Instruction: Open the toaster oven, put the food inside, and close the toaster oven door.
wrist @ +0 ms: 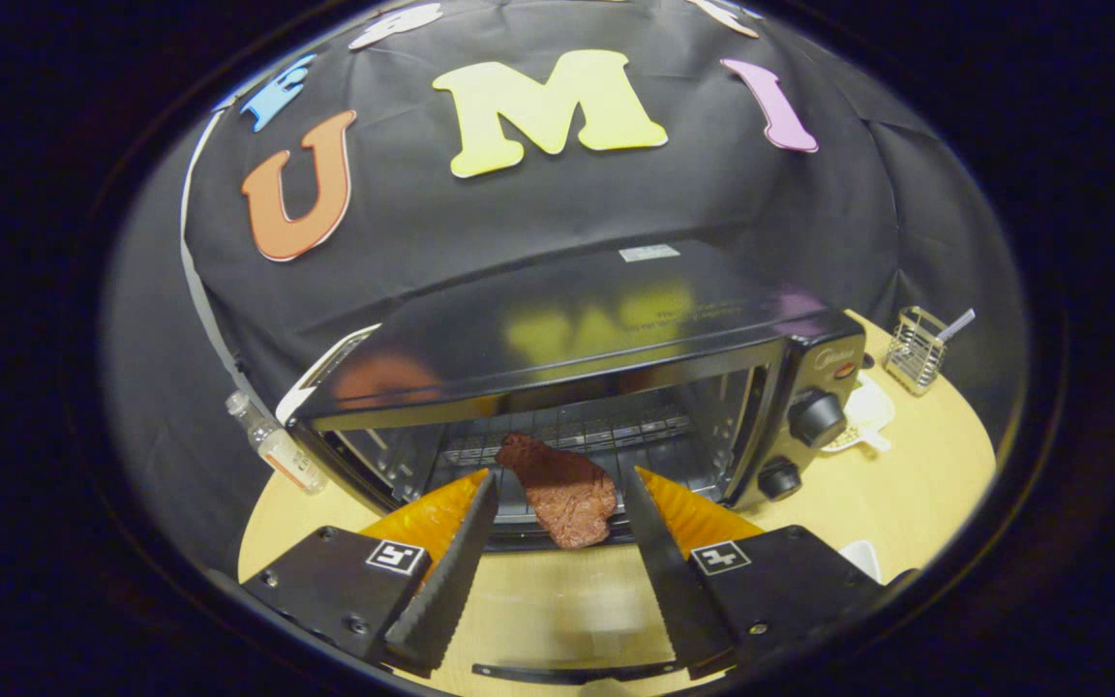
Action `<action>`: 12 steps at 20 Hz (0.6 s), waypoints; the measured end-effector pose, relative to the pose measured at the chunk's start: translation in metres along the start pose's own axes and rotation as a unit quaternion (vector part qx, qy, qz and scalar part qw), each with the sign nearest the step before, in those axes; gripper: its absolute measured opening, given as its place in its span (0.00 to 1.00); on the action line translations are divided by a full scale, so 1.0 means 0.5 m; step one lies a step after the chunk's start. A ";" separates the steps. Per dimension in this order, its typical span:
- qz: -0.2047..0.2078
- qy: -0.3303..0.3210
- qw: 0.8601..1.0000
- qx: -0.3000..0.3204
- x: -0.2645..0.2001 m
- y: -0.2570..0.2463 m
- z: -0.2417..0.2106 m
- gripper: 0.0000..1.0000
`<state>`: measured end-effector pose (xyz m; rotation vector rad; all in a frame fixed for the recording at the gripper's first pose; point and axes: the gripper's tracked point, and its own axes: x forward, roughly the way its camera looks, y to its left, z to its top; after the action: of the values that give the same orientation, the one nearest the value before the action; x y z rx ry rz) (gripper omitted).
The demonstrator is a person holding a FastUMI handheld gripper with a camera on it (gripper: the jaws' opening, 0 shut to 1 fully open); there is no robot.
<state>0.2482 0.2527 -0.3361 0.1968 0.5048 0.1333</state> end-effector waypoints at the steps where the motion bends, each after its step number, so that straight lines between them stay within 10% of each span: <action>1: 0.003 0.000 1.000 -0.006 -0.015 0.001 0.007 0.86; 12: 0.016 0.008 0.995 -0.095 -0.203 -0.028 0.023 0.88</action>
<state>0.1669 0.2193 -0.2823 0.0183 0.5026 0.2133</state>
